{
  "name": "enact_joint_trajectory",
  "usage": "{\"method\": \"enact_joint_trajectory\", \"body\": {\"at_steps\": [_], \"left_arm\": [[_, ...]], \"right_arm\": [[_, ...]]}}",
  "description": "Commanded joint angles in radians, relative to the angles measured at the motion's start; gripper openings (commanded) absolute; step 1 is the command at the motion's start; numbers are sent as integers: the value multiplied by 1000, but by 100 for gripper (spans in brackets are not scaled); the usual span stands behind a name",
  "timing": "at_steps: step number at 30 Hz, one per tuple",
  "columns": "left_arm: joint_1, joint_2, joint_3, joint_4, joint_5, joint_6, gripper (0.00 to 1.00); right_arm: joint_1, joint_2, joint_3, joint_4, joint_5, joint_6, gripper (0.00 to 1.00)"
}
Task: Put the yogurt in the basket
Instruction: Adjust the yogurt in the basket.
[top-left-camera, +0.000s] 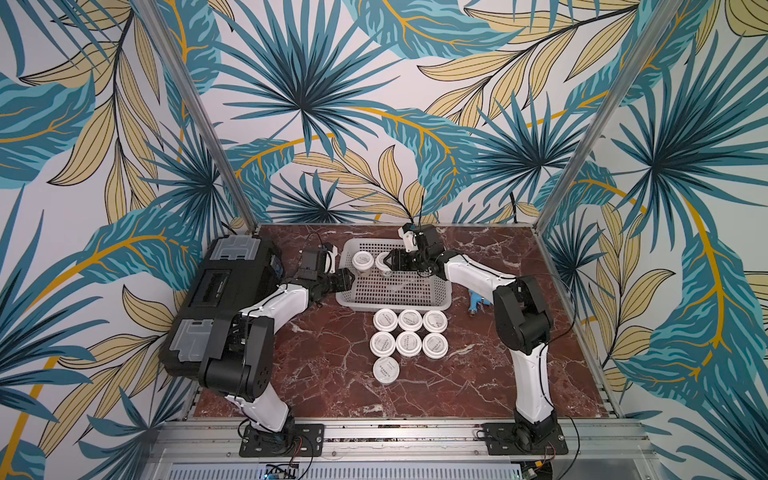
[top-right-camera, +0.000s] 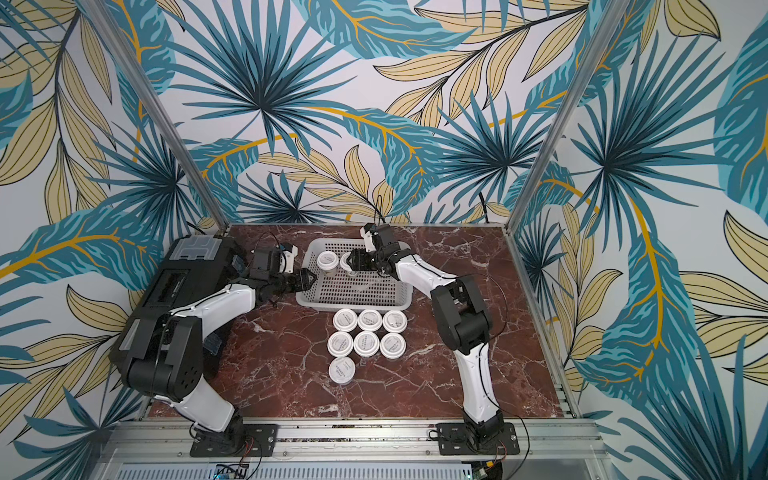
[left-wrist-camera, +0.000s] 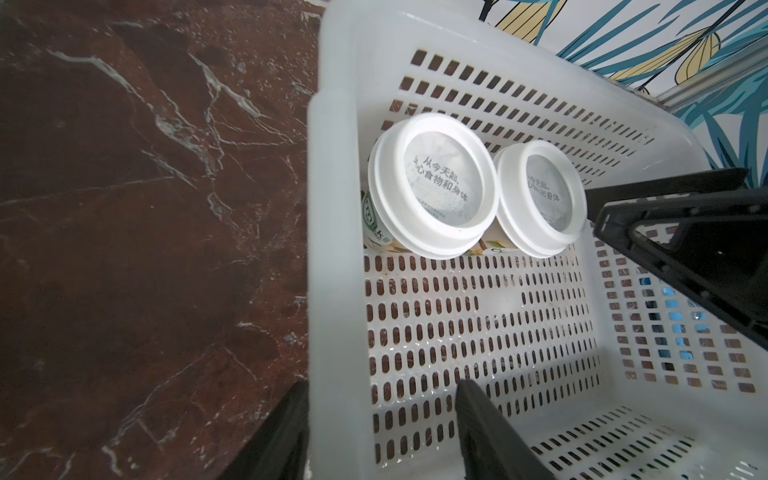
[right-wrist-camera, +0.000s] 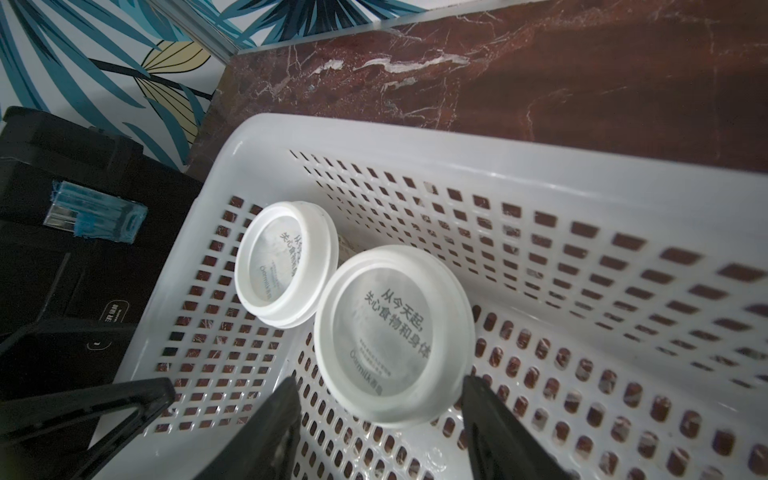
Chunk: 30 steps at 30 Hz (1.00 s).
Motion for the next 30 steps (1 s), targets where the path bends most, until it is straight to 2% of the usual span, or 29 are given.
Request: {"method": "enact_joint_trajectory", "body": {"at_steps": [1,12,16,20,25,30], "left_arm": [[-5,3,20,-8,-5,12,59],[-6,1,20,-8,-4,12,59],[-6,-13,23,-13,-13,18,59],[-8,-75,28,-22,-42,34,60],[-19,-176,52,-64,-69,59,70],[-72,-264,105,-187,-76,112,74]], "right_arm": [[4,11,29,14,-32,21,67],[6,27,42,14,-51,33,66],[6,-13,7,26,-11,15,66],[6,-89,-45,26,40,-17,68],[6,-219,-113,8,90,-55,74],[4,-423,-206,-85,163,-115,82]]}}
